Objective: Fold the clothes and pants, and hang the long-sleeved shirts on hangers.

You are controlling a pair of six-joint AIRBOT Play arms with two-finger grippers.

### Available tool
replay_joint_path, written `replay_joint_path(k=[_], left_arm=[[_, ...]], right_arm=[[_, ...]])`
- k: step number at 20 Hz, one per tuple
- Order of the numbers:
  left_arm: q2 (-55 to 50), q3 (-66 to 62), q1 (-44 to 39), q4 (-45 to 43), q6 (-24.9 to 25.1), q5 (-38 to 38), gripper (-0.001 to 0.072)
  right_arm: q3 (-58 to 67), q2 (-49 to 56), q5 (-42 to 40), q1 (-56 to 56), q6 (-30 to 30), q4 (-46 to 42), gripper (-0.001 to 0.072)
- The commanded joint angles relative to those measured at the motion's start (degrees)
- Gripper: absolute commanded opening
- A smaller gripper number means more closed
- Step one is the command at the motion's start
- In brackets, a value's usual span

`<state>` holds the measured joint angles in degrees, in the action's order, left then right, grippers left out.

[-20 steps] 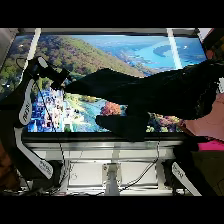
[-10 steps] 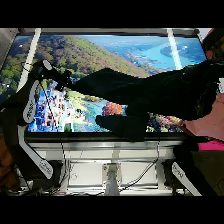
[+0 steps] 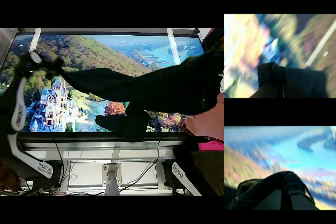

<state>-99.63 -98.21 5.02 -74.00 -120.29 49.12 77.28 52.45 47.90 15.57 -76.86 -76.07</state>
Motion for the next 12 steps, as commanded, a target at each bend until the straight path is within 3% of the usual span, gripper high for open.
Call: replay_joint_path(k=[1, 4, 6, 8, 12], left_arm=[[11.6, 0.0, 3.3, -0.2, 9.9, -17.2, 0.0020], [20.9, 0.0, 4.4, -4.0, 19.1, -27.8, 0.0020], [25.7, 0.0, 4.4, -12.0, 23.2, -29.9, 0.0019], [28.2, 0.0, 4.5, -17.4, 23.2, -28.5, 0.0019], [27.7, 0.0, 5.2, -21.0, 23.3, -17.6, 0.0020]], right_arm=[[3.1, 1.3, -16.6, 0.0, -3.9, 8.0, 0.0021], [9.8, 5.8, -21.9, 0.0, -3.9, 13.2, 0.0021], [15.9, 11.2, -24.2, -0.4, -3.1, 18.3, 0.0020], [23.0, 17.9, -24.5, -1.4, -3.0, 22.1, 0.0021], [29.8, 28.3, -12.0, -1.6, -0.5, 20.4, 0.0021]])
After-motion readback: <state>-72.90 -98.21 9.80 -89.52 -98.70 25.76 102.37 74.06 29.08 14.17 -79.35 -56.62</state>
